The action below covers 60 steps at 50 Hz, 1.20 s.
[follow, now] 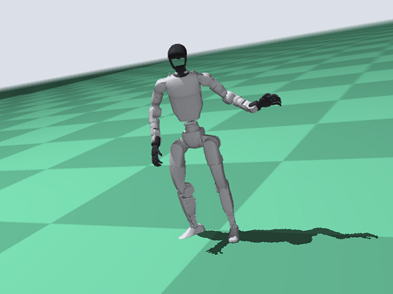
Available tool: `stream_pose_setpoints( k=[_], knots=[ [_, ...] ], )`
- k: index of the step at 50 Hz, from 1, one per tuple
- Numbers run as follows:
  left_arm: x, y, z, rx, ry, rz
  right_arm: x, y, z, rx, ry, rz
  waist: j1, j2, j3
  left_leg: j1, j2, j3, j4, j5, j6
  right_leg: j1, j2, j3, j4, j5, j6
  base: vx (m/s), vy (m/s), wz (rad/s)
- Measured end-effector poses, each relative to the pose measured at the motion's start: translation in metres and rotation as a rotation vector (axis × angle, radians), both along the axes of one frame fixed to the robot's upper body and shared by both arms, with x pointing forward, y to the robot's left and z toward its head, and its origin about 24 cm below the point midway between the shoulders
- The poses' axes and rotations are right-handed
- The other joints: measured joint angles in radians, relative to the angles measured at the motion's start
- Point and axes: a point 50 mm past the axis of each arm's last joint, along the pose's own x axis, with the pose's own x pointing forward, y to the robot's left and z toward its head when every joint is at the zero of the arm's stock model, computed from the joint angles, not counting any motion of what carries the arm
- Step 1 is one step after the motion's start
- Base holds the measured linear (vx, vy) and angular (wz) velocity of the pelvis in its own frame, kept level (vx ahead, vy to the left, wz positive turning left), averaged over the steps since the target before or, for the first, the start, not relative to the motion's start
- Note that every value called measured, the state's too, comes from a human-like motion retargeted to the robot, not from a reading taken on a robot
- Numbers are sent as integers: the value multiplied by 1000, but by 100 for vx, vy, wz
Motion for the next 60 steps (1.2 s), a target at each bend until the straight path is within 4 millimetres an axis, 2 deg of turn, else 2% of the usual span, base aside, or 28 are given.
stream_pose_setpoints(
  k=[3,5,7,10,13,16,17,19,20,22,26,28,30,33,35,37,40,42,43,45,47,50,52,53,55,56,58,60],
  knots=[
    [1,-2,-1,-217,-451,136,4,-5,1,-2,-8,-114,16,3,11,6,-1,-10,-7,3,7,9,-2,-10,2,-1,-5,0,0,0],
    [2,-6,-6,-339,-668,169,6,-9,2,-2,-9,-182,26,6,19,10,-3,-17,-9,5,11,15,-3,-18,3,-2,-8,1,0,9],
    [2,-11,-18,-415,-699,124,8,-11,2,1,-3,-213,36,10,27,12,-4,-24,-9,6,13,21,-6,-25,6,-3,-9,2,1,19],
    [-3,-16,-37,-421,-442,-70,7,-11,1,6,18,-171,48,14,29,10,-7,-35,-8,6,11,27,-10,-36,11,-5,-9,2,1,21],
    [-10,-16,-43,-256,63,-324,3,-7,-1,13,41,-39,54,11,14,2,-8,-46,-5,6,4,25,-15,-48,19,-8,-8,3,1,22],
    [-18,-12,-39,-46,503,-449,-3,-2,-2,19,51,73,55,6,-2,-6,-8,-56,-1,6,-3,23,-18,-57,25,-10,-5,2,0,13],
    [-20,-10,-38,3,589,-454,-4,-1,-2,21,52,94,54,5,-6,-8,-8,-58,-1,6,-5,23,-18,-60,27,-10,-5,0,0,0],
    [-24,-5,-35,21,606,-398,-5,0,-2,20,53,105,52,3,-11,-9,-8,-61,-2,7,-6,22,-19,-63,30,-11,-6,0,0,0],
    [-26,-1,-34,6,567,-349,-5,0,-2,19,53,98,52,2,-12,-9,-8,-62,-4,8,-5,22,-19,-64,30,-12,-7,0,0,0],
    [-28,7,-28,-62,357,-193,-5,-3,-3,8,49,53,53,2,-12,-5,-8,-62,-7,9,-3,24,-19,-64,30,-12,-9,0,0,0],
    [-22,20,1,-156,-192,121,-4,-9,-3,-19,38,-62,58,3,-9,3,-6,-59,-12,10,3,30,-15,-61,26,-12,-13,0,0,0],
    [-12,22,22,-154,-396,185,-4,-11,-2,-24,33,-101,60,4,-7,6,-5,-58,-12,9,4,32,-13,-60,23,-11,-14,0,0,0],
    [-1,20,43,-108,-475,157,-4,-12,-2,-23,34,-108,60,5,-6,7,-3,-57,-10,8,5,34,-11,-59,21,-10,-13,0,0,0],
    [15,14,65,69,-300,-23,-4,-10,-2,-13,42,-49,56,9,-8,5,-2,-57,-7,6,4,34,-10,-58,21,-9,-11,0,0,0],
    [25,9,77,236,-54,-165,-5,-9,-2,-7,50,16,51,12,-13,2,-2,-57,-4,6,2,31,-10,-58,23,-9,-10,0,0,0],
    [31,5,86,441,269,-272,-6,-7,-1,2,53,86,42,14,-22,-2,-1,-56,-1,5,-1,25,-12,-56,27,-9,-7,0,0,0],
    [33,4,96,718,689,-328,-8,-3,0,15,45,167,28,15,-35,-9,-1,-49,5,2,-5,15,-14,-48,34,-9,-3,0,0,0],
    [30,9,101,787,795,-294,-8,-2,2,20,32,183,19,16,-39,-10,0,-42,8,0,-5,8,-16,-40,38,-9,-1,-1,1,-20],
    [27,13,102,778,786,-263,-8,-2,2,21,25,178,15,16,-40,-10,-1,-37,9,-1,-5,5,-16,-35,39,-9,-1,-1,1,-24],
    [21,21,105,686,650,-183,-6,-3,2,17,16,144,9,17,-38,-7,-1,-27,11,-3,-2,1,-17,-24,39,-8,0,-1,0,-28],
    [19,24,110,520,330,-109,-5,-5,1,6,20,83,6,18,-35,-1,-2,-16,10,-5,3,0,-16,-13,37,-7,0,-1,0,-29],
    [25,19,121,268,-260,-36,-6,-11,-2,-13,38,-39,5,19,-28,9,-3,-2,7,-6,10,1,-14,0,30,-3,-3,-1,1,-25],
    [33,10,129,155,-555,-46,-7,-15,-3,-23,51,-114,6,20,-22,15,-3,4,4,-6,12,4,-12,6,23,0,-4,-1,0,-10],
    [38,4,133,124,-642,-71,-8,-17,-4,-26,56,-142,8,21,-19,18,-3,7,3,-6,13,6,-11,8,20,2,-4,0,0,0],
    [46,-6,137,129,-669,-156,-10,-19,-5,-25,67,-168,11,23,-13,21,-3,11,3,-7,14,9,-8,11,12,6,-4,0,0,0],
    [50,-11,138,179,-592,-218,-12,-19,-6,-21,74,-156,12,24,-13,21,-3,13,3,-7,13,10,-7,13,9,8,-3,0,0,0],
    [57,-20,139,318,-367,-351,-16,-18,-7,-12,90,-109,12,25,-15,19,-3,15,6,-8,12,11,-5,15,3,11,0,0,0,0],
    [64,-30,140,510,-57,-474,-21,-16,-8,-1,109,-34,9,24,-21,15,-3,17,10,-10,9,8,-4,16,0,14,2,0,0,0]
  ],
)
